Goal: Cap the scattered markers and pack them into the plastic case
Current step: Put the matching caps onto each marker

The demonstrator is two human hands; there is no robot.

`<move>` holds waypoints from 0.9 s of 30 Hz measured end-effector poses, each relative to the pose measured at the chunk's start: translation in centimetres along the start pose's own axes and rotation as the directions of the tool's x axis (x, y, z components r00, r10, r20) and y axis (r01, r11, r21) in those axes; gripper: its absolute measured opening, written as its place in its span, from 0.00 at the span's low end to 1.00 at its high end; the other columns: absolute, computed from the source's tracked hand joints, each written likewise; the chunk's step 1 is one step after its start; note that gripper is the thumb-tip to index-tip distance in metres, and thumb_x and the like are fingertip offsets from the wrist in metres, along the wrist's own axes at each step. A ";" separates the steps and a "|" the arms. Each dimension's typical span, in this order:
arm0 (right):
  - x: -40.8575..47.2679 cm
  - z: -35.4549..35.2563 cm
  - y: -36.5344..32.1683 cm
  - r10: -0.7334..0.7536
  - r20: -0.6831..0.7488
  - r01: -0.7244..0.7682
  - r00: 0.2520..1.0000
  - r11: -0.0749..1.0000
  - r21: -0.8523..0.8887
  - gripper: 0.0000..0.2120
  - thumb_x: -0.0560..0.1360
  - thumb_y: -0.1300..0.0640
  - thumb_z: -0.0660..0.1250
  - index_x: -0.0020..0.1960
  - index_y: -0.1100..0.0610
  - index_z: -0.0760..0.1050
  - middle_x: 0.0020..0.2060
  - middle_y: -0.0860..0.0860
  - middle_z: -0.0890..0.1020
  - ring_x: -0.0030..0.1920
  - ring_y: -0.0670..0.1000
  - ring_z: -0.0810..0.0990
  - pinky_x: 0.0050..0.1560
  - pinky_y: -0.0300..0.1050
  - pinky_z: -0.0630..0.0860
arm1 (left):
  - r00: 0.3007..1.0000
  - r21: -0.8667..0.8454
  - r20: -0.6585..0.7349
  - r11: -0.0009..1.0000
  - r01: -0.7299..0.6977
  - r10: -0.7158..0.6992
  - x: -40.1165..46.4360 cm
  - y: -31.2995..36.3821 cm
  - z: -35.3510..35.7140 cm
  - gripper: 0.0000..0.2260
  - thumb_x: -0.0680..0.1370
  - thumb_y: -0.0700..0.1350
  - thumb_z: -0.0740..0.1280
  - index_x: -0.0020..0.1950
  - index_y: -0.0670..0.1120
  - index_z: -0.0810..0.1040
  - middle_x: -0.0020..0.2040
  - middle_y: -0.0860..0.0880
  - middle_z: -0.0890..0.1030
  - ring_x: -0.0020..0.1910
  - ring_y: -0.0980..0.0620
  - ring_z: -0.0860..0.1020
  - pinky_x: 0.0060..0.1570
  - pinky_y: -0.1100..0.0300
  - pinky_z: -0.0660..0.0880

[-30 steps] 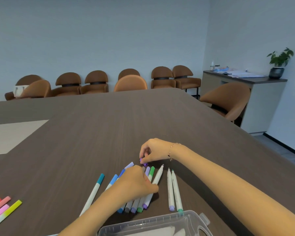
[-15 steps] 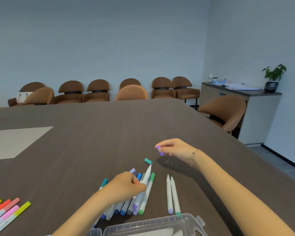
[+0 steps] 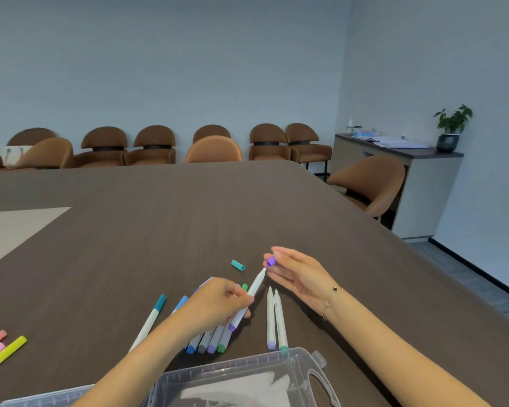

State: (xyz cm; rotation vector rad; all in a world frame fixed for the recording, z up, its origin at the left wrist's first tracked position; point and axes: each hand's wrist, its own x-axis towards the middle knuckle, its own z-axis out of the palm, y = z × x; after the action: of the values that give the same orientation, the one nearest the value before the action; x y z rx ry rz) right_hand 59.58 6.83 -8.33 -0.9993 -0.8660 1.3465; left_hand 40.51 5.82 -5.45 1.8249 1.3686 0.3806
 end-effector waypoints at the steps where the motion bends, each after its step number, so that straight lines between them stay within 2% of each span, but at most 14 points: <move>1: 0.0 0.0 0.1 -0.004 0.002 0.004 1.000 0.999 -0.037 0.11 0.76 0.61 0.66 0.58 0.58 0.77 0.52 0.54 0.84 0.53 0.52 0.83 0.56 0.47 0.78 | 1.000 0.002 -0.005 1.000 -0.003 0.003 0.0 0.0 0.0 0.06 0.78 0.49 0.66 0.49 0.49 0.80 0.39 0.53 0.82 0.25 0.56 0.72 0.27 0.71 0.69; 4: 0.1 -0.1 0.2 -0.028 -0.026 0.025 0.999 0.992 -0.127 0.11 0.76 0.60 0.67 0.58 0.57 0.78 0.52 0.53 0.84 0.52 0.51 0.83 0.56 0.45 0.78 | 1.000 -0.003 -0.009 1.000 -0.003 0.003 0.2 -0.2 0.2 0.06 0.78 0.50 0.65 0.49 0.49 0.79 0.39 0.52 0.82 0.28 0.56 0.73 0.28 0.71 0.69; 8: 0.1 0.0 0.3 -0.061 -0.047 0.053 0.997 0.986 -0.155 0.12 0.76 0.60 0.66 0.59 0.58 0.78 0.50 0.53 0.84 0.52 0.51 0.83 0.57 0.46 0.78 | 1.000 0.024 -0.002 1.000 -0.008 0.008 0.3 -0.4 0.4 0.06 0.78 0.51 0.65 0.50 0.50 0.79 0.42 0.51 0.82 0.29 0.55 0.74 0.30 0.71 0.71; 14: -0.1 0.4 0.4 -0.062 0.036 0.069 0.997 0.972 -0.225 0.11 0.76 0.59 0.67 0.57 0.57 0.78 0.50 0.52 0.85 0.52 0.50 0.83 0.55 0.43 0.79 | 0.999 0.007 -0.018 0.999 -0.040 0.040 0.5 -0.2 0.6 0.07 0.78 0.51 0.64 0.51 0.50 0.78 0.39 0.55 0.80 0.28 0.56 0.74 0.27 0.74 0.69; 19: -0.2 0.4 0.6 -0.074 0.059 0.085 0.996 0.970 -0.227 0.10 0.76 0.60 0.65 0.57 0.59 0.78 0.50 0.55 0.84 0.51 0.52 0.83 0.52 0.42 0.80 | 0.996 -0.036 -0.090 0.999 0.000 -0.003 0.8 -0.1 1.2 0.12 0.79 0.51 0.63 0.57 0.48 0.80 0.43 0.53 0.82 0.34 0.55 0.74 0.31 0.70 0.69; 23: -0.1 0.7 0.8 -0.102 0.075 0.116 0.992 0.970 -0.211 0.09 0.77 0.61 0.64 0.56 0.58 0.78 0.50 0.56 0.84 0.52 0.52 0.83 0.54 0.43 0.79 | 0.992 -0.033 -0.120 0.999 0.038 -0.042 1.0 0.0 1.8 0.12 0.79 0.52 0.62 0.57 0.50 0.80 0.49 0.52 0.83 0.41 0.53 0.78 0.36 0.67 0.71; 27: -0.2 0.7 1.0 -0.107 0.071 0.121 0.992 0.963 -0.242 0.09 0.77 0.61 0.64 0.56 0.58 0.78 0.49 0.56 0.84 0.51 0.53 0.83 0.53 0.43 0.79 | 0.989 -0.030 -0.136 0.998 0.055 -0.058 1.0 -0.4 2.2 0.11 0.79 0.53 0.63 0.55 0.51 0.81 0.46 0.53 0.83 0.45 0.52 0.79 0.42 0.62 0.76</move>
State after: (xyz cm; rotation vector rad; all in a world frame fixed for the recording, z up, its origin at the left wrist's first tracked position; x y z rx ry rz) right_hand 58.53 6.69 -9.01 -1.0871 -1.1384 1.1942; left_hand 42.08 5.87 -7.35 1.7615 1.4984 0.5001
